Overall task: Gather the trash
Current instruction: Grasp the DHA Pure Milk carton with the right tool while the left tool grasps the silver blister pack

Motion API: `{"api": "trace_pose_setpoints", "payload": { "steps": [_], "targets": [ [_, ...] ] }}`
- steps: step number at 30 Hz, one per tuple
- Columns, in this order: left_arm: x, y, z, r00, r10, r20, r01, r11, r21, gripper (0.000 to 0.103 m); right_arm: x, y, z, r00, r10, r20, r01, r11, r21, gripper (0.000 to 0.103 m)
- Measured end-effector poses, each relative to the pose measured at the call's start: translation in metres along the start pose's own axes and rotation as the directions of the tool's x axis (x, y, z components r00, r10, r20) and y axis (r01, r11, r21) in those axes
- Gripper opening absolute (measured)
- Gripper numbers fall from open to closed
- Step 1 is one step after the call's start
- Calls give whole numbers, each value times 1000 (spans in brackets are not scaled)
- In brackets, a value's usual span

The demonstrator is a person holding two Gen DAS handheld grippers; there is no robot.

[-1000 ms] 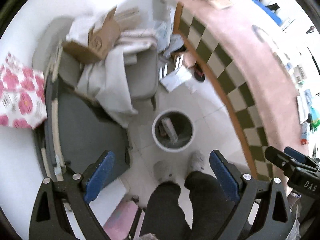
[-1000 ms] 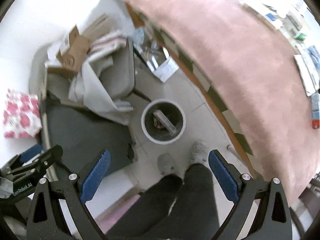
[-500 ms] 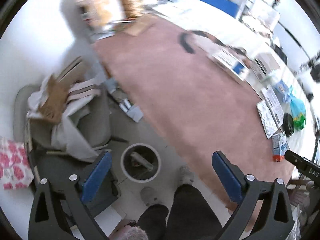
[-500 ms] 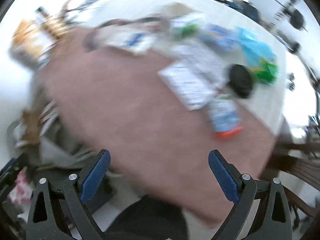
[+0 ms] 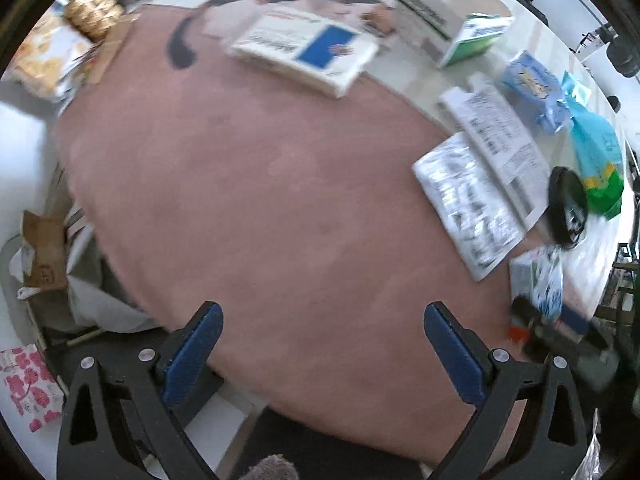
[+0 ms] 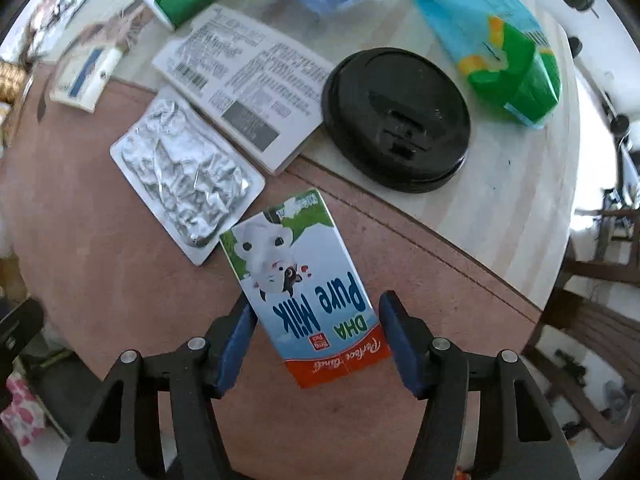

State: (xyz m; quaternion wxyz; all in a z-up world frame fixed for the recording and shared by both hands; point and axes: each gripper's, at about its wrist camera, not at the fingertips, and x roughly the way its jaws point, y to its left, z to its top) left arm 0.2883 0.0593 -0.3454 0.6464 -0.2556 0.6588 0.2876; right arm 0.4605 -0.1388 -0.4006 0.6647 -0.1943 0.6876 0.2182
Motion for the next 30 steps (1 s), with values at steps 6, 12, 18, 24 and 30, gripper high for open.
{"api": "trace_pose_setpoints", "payload": {
  "steps": [6,12,18,24,30],
  "targets": [
    [15,-64,26,999,-35,8,35,998,49,103,-23,-61,-2,999,3,41,-9,991,134,62],
    [45,-105,30,995,94,17,-95,985,142,103,-27,-104,0,999,-20,45,10,976,215,61],
    [51,-69,23,975,222,26,-223,959,176,103,-19,-111,8,999,7,50,-20,967,253,61],
    [41,-12,34,991,117,-65,-118,993,-18,103,-20,-101,7,996,50,78,-68,965,253,60],
    [21,-77,55,996,-79,-36,77,995,-61,103,-24,-100,10,995,22,95,-49,955,293,60]
  ]
}}
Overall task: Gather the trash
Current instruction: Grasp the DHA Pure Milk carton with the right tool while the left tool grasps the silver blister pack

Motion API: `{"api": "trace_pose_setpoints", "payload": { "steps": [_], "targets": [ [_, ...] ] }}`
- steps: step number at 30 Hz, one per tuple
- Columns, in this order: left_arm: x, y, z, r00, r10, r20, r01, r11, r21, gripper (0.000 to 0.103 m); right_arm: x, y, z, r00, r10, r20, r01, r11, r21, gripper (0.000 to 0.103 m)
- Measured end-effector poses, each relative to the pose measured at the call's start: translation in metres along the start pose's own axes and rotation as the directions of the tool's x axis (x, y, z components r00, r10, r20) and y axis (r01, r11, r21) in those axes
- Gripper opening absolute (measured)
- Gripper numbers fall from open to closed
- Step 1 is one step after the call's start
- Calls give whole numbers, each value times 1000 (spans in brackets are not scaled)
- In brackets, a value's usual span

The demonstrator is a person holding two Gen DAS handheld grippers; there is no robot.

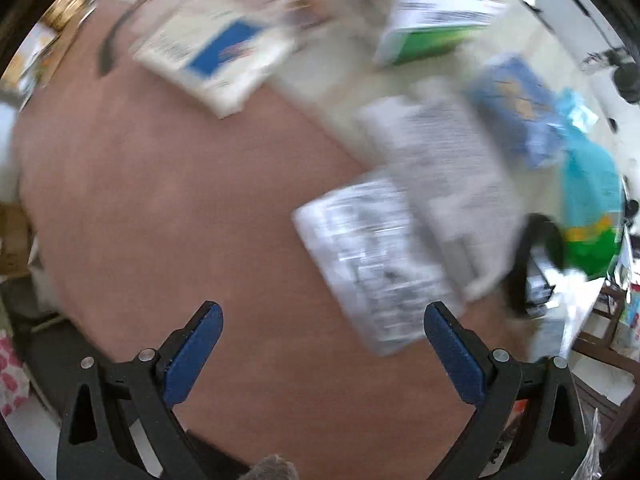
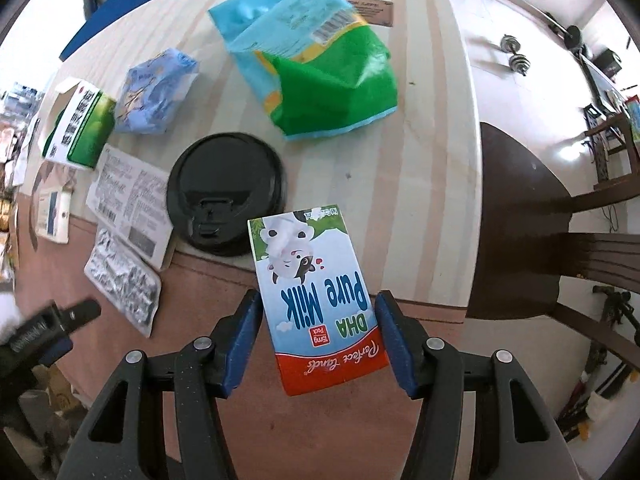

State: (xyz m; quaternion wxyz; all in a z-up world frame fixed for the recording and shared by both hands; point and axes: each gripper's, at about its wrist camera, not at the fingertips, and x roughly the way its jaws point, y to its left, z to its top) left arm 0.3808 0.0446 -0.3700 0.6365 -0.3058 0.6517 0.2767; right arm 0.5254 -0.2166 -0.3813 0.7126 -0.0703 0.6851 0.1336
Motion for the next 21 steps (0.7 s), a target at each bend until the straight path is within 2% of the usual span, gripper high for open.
{"api": "trace_pose_setpoints", "payload": {
  "steps": [1,4,7,9,13,15,19,21],
  "targets": [
    [1,-15,2,1000,20,14,-20,999,25,103,2,-5,3,1000,-9,3,9,1000,9,60],
    [13,-56,12,989,141,39,-144,982,123,103,-1,-15,1,1000,-28,13,28,999,30,60],
    [26,-74,6,975,217,36,-220,961,167,103,-2,-29,-1,999,-34,20,33,998,54,59],
    [27,-64,-7,975,219,38,-222,959,175,103,-1,-36,-3,999,-28,18,27,997,74,59],
    [23,-38,-17,961,275,28,-275,943,185,103,3,-49,-4,1000,-7,8,6,995,98,59],
    [17,-26,-18,966,258,17,-257,953,161,103,6,-48,-3,1000,11,-2,-11,996,92,59],
    [-1,-8,-13,991,134,23,-135,984,117,103,13,-38,-2,999,28,-28,-27,998,55,59],
    [-4,-17,-4,994,103,38,-107,985,136,103,17,-28,-5,999,29,-45,-27,999,35,59]
  ]
}}
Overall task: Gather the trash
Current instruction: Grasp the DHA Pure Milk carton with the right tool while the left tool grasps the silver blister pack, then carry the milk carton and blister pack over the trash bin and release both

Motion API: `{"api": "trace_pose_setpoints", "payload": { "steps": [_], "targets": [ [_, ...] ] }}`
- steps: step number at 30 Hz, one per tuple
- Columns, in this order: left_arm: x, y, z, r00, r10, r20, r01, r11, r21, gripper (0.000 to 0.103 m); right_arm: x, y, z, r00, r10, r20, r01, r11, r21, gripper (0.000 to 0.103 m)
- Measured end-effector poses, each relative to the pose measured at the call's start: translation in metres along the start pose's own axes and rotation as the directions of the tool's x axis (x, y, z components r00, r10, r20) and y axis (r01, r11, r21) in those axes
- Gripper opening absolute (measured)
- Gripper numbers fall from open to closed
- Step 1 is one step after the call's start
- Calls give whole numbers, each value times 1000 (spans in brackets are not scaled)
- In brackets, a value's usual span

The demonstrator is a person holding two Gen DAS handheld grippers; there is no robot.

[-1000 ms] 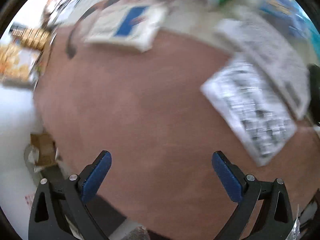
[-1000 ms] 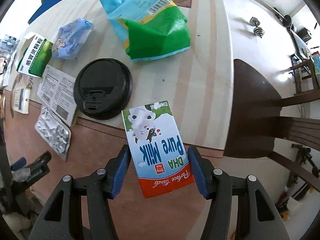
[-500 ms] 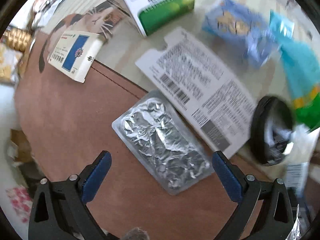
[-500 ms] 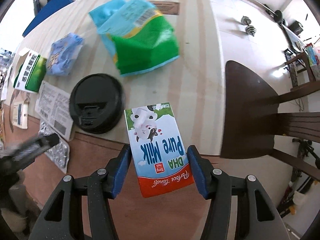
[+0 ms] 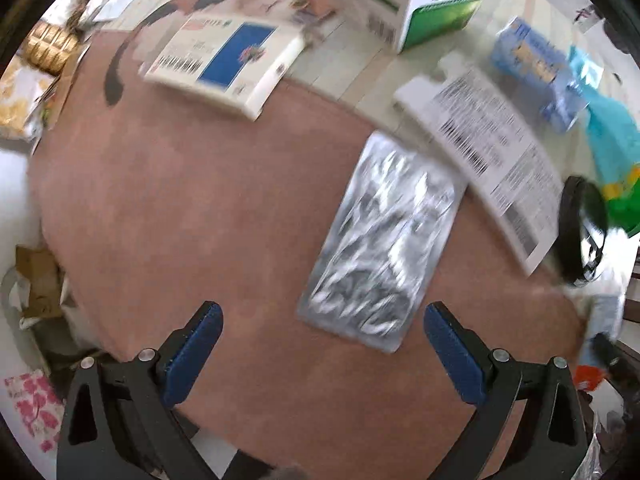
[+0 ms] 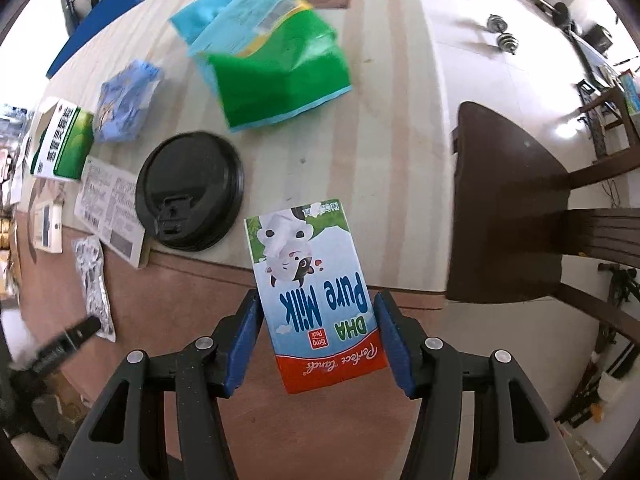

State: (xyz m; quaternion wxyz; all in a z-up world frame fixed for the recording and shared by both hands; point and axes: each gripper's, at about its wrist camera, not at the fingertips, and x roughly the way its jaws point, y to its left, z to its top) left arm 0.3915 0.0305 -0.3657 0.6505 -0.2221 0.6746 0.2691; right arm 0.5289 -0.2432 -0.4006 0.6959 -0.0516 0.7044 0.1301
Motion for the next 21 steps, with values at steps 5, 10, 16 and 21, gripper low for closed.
{"api": "trace_pose_setpoints", "payload": {
  "steps": [5,10,16,21],
  "targets": [
    [22,-34,23,999,23,-39,-17,987,160,102,9,12,-1,999,-15,-31,14,999,-40,58],
    [13,-35,44,997,-73,-22,76,976,202,68,8,15,-3,999,-23,-35,21,998,-61,56],
    [11,-48,40,996,-90,-14,90,972,217,63,4,25,-7,999,-16,-36,13,996,-83,55],
    [-21,-29,16,994,-94,57,81,976,202,63,-10,39,-11,1000,7,-17,-9,992,-122,55]
  ]
}}
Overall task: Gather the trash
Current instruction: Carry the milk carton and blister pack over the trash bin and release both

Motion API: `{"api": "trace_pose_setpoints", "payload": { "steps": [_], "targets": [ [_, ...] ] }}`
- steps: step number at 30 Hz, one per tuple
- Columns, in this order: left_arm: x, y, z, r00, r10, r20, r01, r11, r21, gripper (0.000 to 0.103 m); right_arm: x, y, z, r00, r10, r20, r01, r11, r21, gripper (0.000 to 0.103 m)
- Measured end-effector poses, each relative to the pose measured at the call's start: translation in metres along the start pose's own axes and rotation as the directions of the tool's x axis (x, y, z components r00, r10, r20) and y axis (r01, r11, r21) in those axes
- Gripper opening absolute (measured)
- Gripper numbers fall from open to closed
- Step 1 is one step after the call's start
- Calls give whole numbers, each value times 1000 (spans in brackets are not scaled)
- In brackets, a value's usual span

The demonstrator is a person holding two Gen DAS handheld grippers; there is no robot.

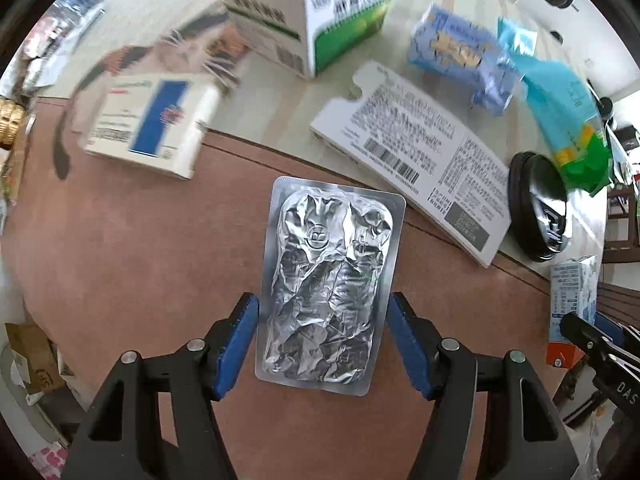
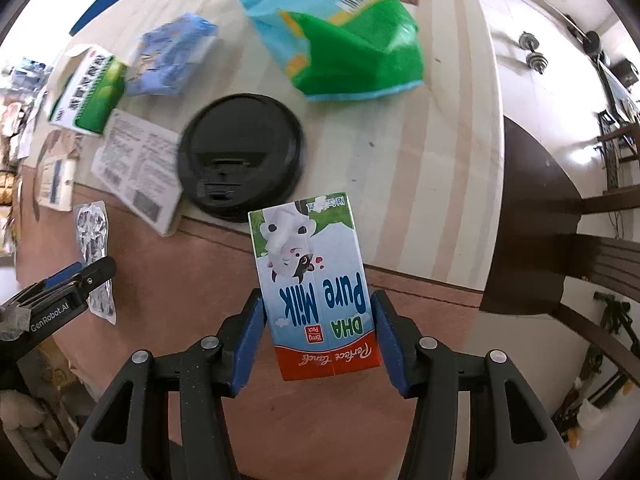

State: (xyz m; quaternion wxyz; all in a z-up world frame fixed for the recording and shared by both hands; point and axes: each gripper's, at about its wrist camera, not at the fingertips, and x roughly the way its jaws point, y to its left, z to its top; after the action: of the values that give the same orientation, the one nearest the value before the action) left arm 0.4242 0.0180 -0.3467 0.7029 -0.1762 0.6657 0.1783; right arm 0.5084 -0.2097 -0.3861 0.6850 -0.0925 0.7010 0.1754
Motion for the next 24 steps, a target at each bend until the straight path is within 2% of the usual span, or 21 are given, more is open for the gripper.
{"api": "trace_pose_setpoints", "payload": {
  "steps": [8,10,14,15,18,24],
  "targets": [
    [-72,27,-51,989,29,145,-17,996,-88,63,-24,50,-14,998,43,34,-40,994,-101,54],
    [-82,63,-88,985,31,169,-9,992,-127,63,-30,71,-18,998,58,39,-52,989,-141,54],
    [-102,117,-128,976,35,213,13,975,-221,63,-39,116,-33,995,84,47,-71,969,-238,54],
    [-92,137,-129,975,36,220,18,971,-237,63,-40,130,-39,995,88,47,-73,963,-259,54],
    [-107,177,-167,968,43,246,36,950,-309,63,-44,175,-64,993,108,38,-89,938,-336,54],
    [-107,251,-250,962,54,266,74,891,-447,63,-35,253,-146,991,133,-10,-122,872,-473,54]
  ]
}}
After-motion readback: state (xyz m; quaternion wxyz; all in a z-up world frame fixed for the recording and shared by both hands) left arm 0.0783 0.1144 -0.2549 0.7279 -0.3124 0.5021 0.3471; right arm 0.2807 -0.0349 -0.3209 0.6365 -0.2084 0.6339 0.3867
